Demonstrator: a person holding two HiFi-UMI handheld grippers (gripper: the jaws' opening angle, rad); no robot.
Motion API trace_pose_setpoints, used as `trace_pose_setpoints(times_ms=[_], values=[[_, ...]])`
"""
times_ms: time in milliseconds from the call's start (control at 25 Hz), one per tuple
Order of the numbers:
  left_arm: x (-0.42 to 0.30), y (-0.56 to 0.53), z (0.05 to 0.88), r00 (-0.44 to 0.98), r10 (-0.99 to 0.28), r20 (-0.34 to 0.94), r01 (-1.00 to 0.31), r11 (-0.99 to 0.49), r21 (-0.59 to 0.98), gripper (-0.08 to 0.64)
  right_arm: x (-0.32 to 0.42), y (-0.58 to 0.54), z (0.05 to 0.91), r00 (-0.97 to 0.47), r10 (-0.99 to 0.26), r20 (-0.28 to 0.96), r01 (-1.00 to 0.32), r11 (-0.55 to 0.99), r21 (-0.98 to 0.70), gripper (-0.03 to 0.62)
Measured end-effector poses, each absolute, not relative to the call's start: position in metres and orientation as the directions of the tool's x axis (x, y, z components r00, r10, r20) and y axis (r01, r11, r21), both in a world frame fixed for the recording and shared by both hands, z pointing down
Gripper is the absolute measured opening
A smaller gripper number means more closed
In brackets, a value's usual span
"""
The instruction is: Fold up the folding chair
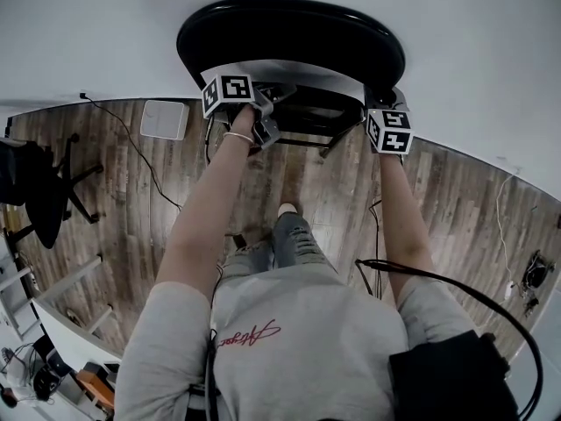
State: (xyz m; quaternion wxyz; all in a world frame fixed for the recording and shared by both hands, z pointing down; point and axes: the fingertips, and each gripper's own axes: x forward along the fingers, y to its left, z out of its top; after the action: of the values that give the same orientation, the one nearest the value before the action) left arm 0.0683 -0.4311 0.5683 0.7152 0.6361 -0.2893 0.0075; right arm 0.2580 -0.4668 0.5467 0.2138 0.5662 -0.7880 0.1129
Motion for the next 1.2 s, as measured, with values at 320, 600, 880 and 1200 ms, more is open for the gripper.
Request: trace_pose_setpoints(times_ms=[320,600,880,1200], values=[[0.024,-0.41,0.557,0.774,-0.481,0.411,-0.503,-0.073,0.861,0.293,0.282,-0.402,0.556,-0.14,-0.896,0.421,-0.988,0.155,0.003,0.192],[-0.016,-0.352,0.518,0.566,-0.711,0.418,-0.724,-0.186,0.664,0.116,0.204,-0.326,0.492,-0.359,-0.878,0.316,-0.922,0.387,0.028,0.048],[-0.02,-0.301,0.4,0.505,-0.858,0.099,-0.83,-0.451,0.327,0.038,0.108,-0.282,0.382,-0.549,-0.829,0.104,-0.825,0.557,0.093,0.028],[-0.023,-0.215,0.324,0.597,-0.801,-0.043,-0.79,-0.596,0.142,0.032,0.041,-0.201,0.303,-0.634,-0.771,-0.068,-0.774,0.632,0.048,0.018]])
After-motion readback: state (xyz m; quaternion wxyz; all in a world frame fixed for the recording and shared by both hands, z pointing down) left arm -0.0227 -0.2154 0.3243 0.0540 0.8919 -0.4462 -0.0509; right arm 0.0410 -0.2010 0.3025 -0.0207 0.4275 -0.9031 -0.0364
